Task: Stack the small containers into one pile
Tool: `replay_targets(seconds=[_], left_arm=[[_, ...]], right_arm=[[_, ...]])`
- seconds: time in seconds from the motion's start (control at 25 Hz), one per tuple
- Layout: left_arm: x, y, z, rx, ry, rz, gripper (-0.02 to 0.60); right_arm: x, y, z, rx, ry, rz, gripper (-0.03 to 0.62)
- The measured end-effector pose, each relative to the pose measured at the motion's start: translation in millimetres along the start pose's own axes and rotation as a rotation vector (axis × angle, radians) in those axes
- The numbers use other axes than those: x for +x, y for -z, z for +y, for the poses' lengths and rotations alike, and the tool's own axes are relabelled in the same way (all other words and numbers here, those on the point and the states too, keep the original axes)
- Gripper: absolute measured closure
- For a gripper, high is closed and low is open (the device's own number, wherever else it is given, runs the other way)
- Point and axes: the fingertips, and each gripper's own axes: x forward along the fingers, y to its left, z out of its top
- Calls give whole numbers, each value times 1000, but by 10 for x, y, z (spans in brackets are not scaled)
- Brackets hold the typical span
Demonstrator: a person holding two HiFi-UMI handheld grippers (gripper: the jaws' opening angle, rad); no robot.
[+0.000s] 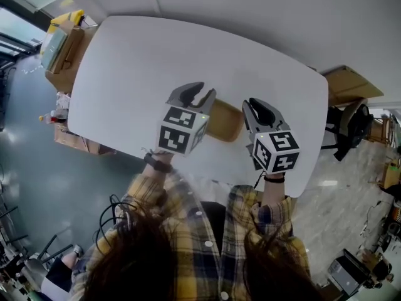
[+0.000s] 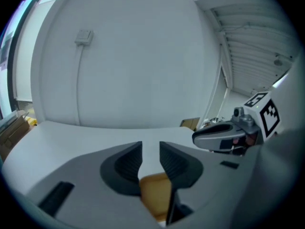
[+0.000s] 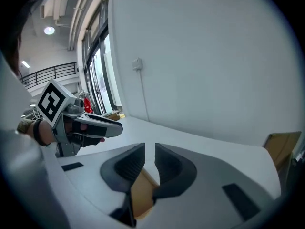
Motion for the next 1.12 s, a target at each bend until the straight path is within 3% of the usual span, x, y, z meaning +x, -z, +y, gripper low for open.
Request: replay_targets(seconds=[0.2,0.52,0.8,1.12], left_arm=[[-250,-453,-226,32,75,-122,531],[-589,-873,-593,117,169,-254,558],[-817,-1108,-784,118,243,-357,565],[-863,-1100,-841,122,273,-363,565]], right_arm=[[-217,-583,246,-52,-41,-155,531],[-617,-1219,583,-146,-80,-347,566],[-831,-1348,650,-150,-80,-403,579],[-871,-1276,618,-147,-72,-387,579]])
